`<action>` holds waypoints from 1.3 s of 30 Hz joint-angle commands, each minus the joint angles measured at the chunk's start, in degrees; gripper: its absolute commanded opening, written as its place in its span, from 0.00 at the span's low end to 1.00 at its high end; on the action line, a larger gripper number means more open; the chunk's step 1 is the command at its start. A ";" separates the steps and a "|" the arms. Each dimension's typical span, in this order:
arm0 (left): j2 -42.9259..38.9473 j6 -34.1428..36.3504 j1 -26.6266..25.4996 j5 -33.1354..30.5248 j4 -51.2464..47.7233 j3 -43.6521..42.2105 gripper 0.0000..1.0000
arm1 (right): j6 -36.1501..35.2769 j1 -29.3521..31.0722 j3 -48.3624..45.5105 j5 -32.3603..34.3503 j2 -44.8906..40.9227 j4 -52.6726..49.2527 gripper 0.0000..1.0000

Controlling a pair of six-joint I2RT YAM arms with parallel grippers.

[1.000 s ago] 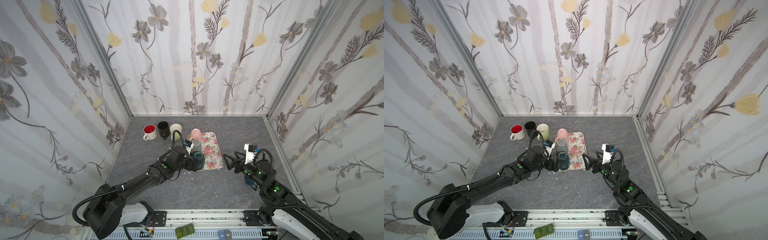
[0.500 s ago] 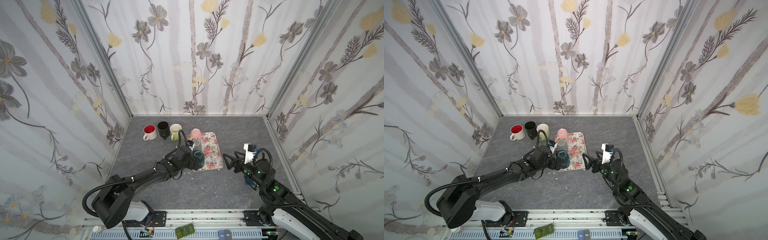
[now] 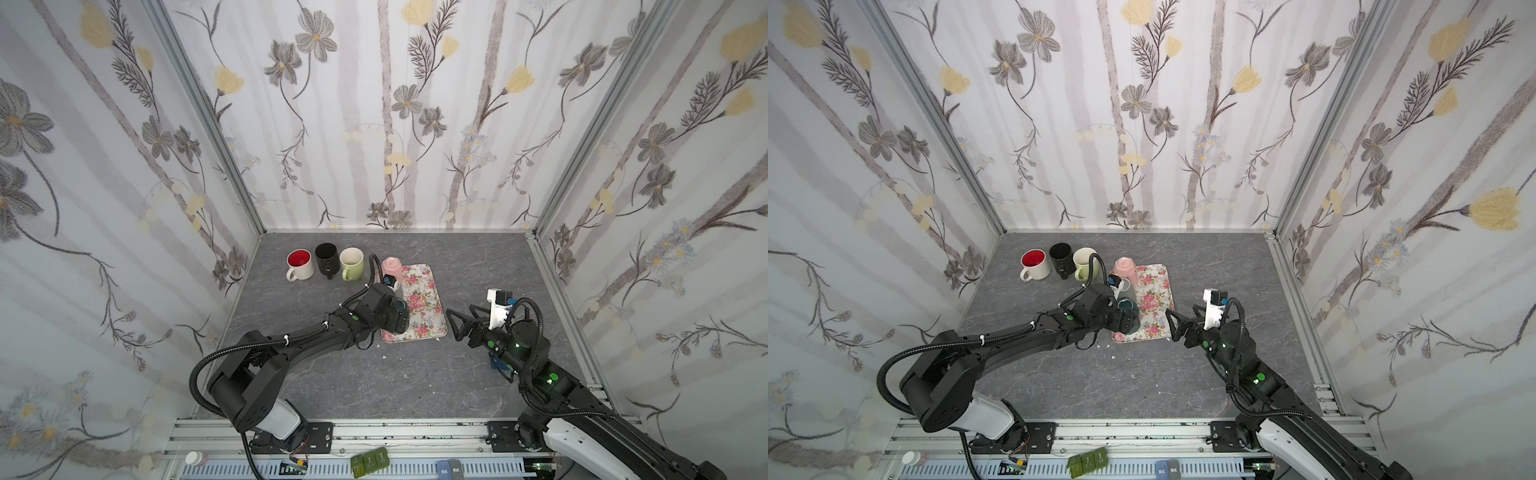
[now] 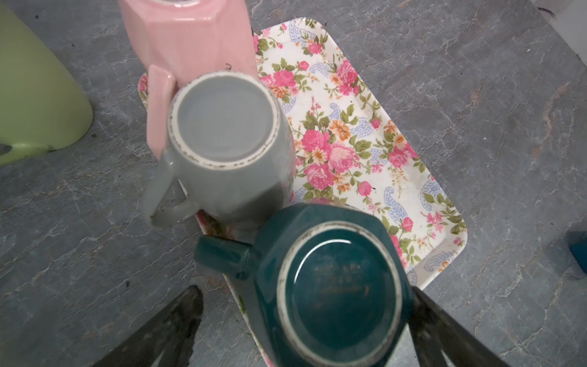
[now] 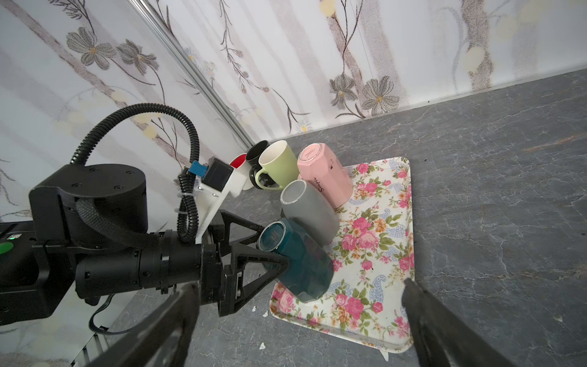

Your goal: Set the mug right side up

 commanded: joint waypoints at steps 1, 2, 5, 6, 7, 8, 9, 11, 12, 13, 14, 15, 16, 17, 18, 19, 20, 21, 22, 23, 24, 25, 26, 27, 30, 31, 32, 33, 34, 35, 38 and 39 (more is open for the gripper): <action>1.16 0.50 -0.25 -1.98 -0.48 1.93 1.00 | -0.24 -0.05 -0.37 1.11 -0.38 0.61 1.00; 1.54 0.59 -0.35 -1.91 -0.52 2.41 1.00 | -0.24 -0.09 -0.42 1.25 -0.47 0.57 1.00; 2.77 0.95 -0.56 -1.38 -0.88 4.03 1.00 | -0.26 -0.04 -0.71 1.47 -0.71 0.36 1.00; 3.39 0.95 -0.66 -1.29 -1.12 4.79 1.00 | -0.24 -0.12 -0.73 1.59 -0.82 0.27 1.00; 3.98 1.04 -0.63 -1.07 -1.31 5.41 1.00 | -0.18 -0.17 -0.87 1.79 -0.96 0.22 1.00; 4.54 1.04 -0.79 -0.97 -1.52 6.08 1.00 | -0.15 -0.12 -0.97 1.74 -1.08 0.24 1.00; 4.97 1.04 -0.82 -0.86 -1.74 6.61 1.00 | -0.15 -0.22 -0.99 1.80 -1.16 0.22 1.00; 5.93 0.99 -1.18 -0.62 -2.33 7.90 1.00 | -0.15 -0.18 -1.25 2.00 -1.39 0.01 1.00; 6.40 1.02 -1.29 -0.54 -2.65 8.38 1.00 | -0.22 -0.23 -1.31 2.08 -1.51 -0.13 1.00; 6.69 1.08 -1.50 -0.41 -2.97 8.93 1.00 | -0.16 -0.35 -1.28 2.17 -1.74 -0.33 1.00; 7.05 1.13 -1.79 -0.49 -3.29 9.23 1.00 | -0.15 -0.40 -1.35 2.35 -2.00 -0.57 1.00; 7.34 1.28 -1.87 -0.50 -3.65 9.54 1.00 | -0.15 -0.36 -1.51 2.44 -2.25 -0.72 1.00; 7.43 1.39 -2.08 -0.53 -4.09 9.81 1.00 | -0.15 -0.42 -1.67 2.60 -2.51 -0.78 1.00; 7.60 1.41 -2.18 -0.49 -4.81 9.99 1.00 | -0.23 -0.50 -1.85 2.61 -2.83 -0.79 1.00; 7.53 1.39 -2.15 -0.51 -5.27 10.10 1.00 | -0.16 -0.49 -2.03 2.78 -3.05 -0.79 1.00; 7.42 1.39 -2.20 -0.64 -5.89 10.21 1.00 | -0.08 -0.54 -2.14 2.86 -3.30 -0.81 1.00; 7.14 1.38 -2.18 -0.71 -6.33 10.13 1.00 | -0.09 -0.54 -2.29 2.93 -3.45 -0.80 1.00; 6.96 1.52 -2.17 -0.88 -6.65 9.97 1.00 | -0.07 -0.69 -2.28 3.03 -3.61 -0.86 1.00; 6.62 1.98 -2.15 -1.06 -6.66 9.55 1.00 | -0.06 -0.63 -2.38 3.18 -3.63 -0.93 1.00; 6.27 2.56 -2.19 -1.55 -6.74 9.01 1.00 | 0.10 -0.77 -2.40 3.48 -3.61 -1.18 1.00; 5.99 2.93 -2.19 -2.19 -7.25 8.77 1.00 | 0.15 -0.75 -2.38 3.49 -3.55 -1.31 1.00; 5.62 3.18 -2.13 -3.12 -7.85 8.67 1.00 | 0.20 -0.76 -2.38 3.43 -3.46 -1.39 1.00; 5.31 3.53 -2.13 -3.47 -8.56 8.54 1.00 | 0.19 -0.73 -2.40 3.34 -3.37 -1.35 1.00; 5.06 3.86 -2.14 -3.40 -9.00 8.50 1.00 | 0.28 -0.77 -2.40 3.32 -3.37 -1.30 1.00; 4.23 4.02 -2.18 -3.48 -10.41 8.13 1.00 | 0.35 -0.83 -2.70 3.40 -3.46 -1.40 1.00; 3.79 3.87 -2.10 -3.40 -10.41 7.81 1.00 | 0.44 -0.82 -2.75 3.49 -3.55 -1.36 1.00; 3.34 3.85 -2.16 -3.16 -10.23 7.26 1.00 | 0.42 -0.80 -2.74 3.49 -3.64 -1.36 1.00; 3.01 3.85 -2.18 -3.17 -10.11 6.78 1.00 | 0.54 -0.88 -2.68 3.49 -3.73 -1.41 1.00; 2.74 3.83 -2.19 -3.66 -9.79 6.20 1.00 | 0.55 -0.80 -2.79 3.49 -3.84 -1.41 1.00; 2.53 4.00 -2.15 -4.27 -9.74 5.75 1.00 | 0.60 -0.81 -2.89 3.51 -3.92 -1.43 1.00; 2.43 5.46 -1.93 -5.30 -10.10 5.39 1.00 | 0.81 -0.80 -3.01 3.41 -4.16 -1.41 1.00; 2.26 5.60 -1.97 -5.99 -9.98 5.39 1.00 | 0.81 -0.92 -3.01 3.41 -4.16 -1.45 1.00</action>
